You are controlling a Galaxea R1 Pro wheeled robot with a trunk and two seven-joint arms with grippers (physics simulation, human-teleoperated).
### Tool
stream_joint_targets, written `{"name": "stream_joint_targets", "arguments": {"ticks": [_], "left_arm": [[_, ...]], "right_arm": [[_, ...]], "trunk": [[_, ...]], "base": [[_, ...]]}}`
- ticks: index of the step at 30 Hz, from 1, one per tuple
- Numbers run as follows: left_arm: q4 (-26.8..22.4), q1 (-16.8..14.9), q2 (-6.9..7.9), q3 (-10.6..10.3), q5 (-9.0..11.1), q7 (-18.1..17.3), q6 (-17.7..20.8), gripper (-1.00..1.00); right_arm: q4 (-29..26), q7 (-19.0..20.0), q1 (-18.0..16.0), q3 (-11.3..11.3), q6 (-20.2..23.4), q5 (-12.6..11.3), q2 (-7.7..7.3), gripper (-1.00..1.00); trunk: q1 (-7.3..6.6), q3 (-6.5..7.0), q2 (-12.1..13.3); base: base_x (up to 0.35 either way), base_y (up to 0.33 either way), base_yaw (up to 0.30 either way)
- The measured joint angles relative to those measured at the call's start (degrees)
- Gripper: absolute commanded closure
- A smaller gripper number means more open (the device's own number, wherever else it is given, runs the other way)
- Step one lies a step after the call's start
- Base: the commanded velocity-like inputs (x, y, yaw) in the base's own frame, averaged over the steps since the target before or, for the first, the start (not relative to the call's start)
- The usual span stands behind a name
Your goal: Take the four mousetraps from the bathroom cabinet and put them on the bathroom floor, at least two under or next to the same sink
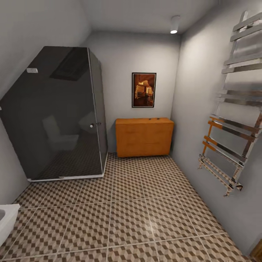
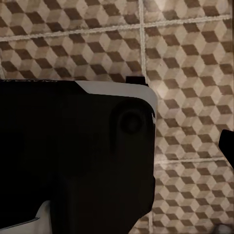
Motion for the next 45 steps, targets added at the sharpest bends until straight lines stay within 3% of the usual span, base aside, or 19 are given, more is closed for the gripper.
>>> {"name": "stream_joint_targets", "arguments": {"ticks": [10, 45], "left_arm": [[0.0, 0.0, 0.09, 0.0, 0.0, 0.0, 0.0, -1.00], [-0.1, 0.0, 0.35, 0.0, 0.3, 0.0, 0.6, -1.00]], "right_arm": [[0.0, 0.0, 0.0, 0.0, -0.2, 0.1, 0.04, -1.00], [0.0, -0.2, 0.0, 0.1, 0.0, 0.2, 0.09, -1.00]], "trunk": [[-0.02, 0.00, 0.0], [-0.03, 0.00, 0.0]], "base": [[0.128, 0.000, -0.171], [0.315, 0.000, -0.006]]}}
